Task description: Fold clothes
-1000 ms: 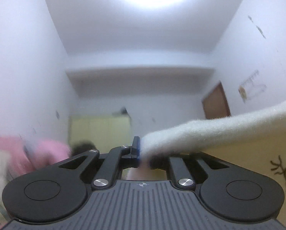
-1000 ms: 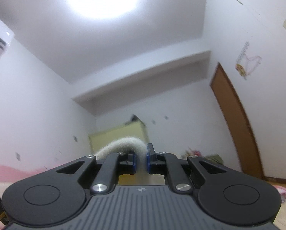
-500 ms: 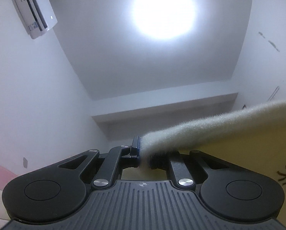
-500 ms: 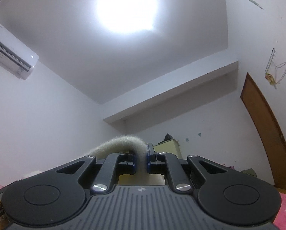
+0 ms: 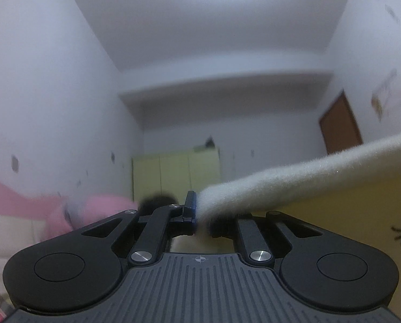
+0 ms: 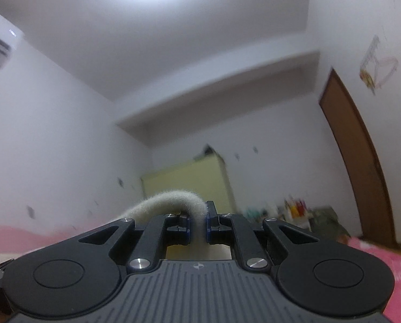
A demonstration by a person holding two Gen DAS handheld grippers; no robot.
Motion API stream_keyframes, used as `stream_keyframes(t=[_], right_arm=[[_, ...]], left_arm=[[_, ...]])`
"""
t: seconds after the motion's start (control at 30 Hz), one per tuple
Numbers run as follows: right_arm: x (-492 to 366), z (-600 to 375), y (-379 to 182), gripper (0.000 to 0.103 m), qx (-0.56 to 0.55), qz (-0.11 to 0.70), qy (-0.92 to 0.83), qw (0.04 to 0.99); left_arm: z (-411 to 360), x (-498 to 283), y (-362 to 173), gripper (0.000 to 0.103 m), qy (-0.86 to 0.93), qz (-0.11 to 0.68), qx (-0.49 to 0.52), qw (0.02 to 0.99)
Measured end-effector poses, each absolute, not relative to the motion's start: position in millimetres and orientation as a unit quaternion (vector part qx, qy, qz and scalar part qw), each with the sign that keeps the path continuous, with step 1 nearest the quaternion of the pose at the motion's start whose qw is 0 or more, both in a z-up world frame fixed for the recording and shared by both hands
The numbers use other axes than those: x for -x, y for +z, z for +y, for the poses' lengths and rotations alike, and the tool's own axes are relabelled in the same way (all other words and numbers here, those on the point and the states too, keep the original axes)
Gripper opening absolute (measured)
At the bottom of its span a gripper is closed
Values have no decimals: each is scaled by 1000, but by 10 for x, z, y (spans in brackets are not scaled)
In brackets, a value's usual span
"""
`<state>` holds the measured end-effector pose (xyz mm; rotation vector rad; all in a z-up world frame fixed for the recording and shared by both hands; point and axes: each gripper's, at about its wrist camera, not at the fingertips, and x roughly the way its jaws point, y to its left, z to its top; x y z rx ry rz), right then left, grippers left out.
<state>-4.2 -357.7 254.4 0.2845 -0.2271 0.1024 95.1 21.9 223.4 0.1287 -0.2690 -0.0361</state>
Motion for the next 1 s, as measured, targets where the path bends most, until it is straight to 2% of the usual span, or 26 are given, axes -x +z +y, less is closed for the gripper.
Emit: stream_keyframes(t=[0.17, 0.27, 0.3, 0.33, 0.37, 0.4, 0.43, 0.47, 0.53, 0.6, 0.63, 0.83, 1.0], right_arm=[[-1058, -3648, 2031, 11, -130, -28, 7, 991], [-1741, -3610, 1527, 11, -120, 53, -19, 991], [-1943, -3598, 1329, 12, -118, 86, -26, 989], [-2170, -3597, 1092, 13, -112, 131, -35, 984], [-2410, -3601, 836, 20, -105, 182, -44, 977], [-2597, -3585, 583, 28, -103, 230, -53, 966], [-2755, -3585, 323, 43, -107, 279, -62, 952], [-2881, -3607, 33, 46, -118, 333, -71, 933], [-2901, -3647, -410, 46, -152, 387, -74, 906], [-2670, -3667, -574, 46, -178, 359, -63, 914], [-2582, -3678, -555, 46, -184, 348, -62, 917], [-2168, -3720, -117, 47, -281, 294, 19, 913], [-2335, -3180, -207, 44, -245, 369, 119, 889]], left_arm=[[44, -2004, 1706, 11, -16, -10, -93, 996], [-72, -2626, 1231, 20, -22, 109, -111, 988], [-75, -2825, 1015, 33, -25, 160, -116, 980], [-50, -3003, 798, 54, -25, 208, -113, 971], [-36, -3128, 573, 64, -22, 252, -105, 962], [-5, -3209, 363, 69, -21, 290, -96, 952], [26, -3290, 152, 69, -20, 327, -86, 941], [61, -3330, -21, 69, -17, 354, -79, 932], [136, -3234, -188, 72, -12, 350, -73, 934], [229, -3128, -156, 79, -18, 332, -64, 941], [255, -3085, -106, 82, -21, 329, -54, 942], [394, -2832, 74, 83, -38, 338, -2, 941], [120, -2455, -182, 83, -87, 317, -52, 943]])
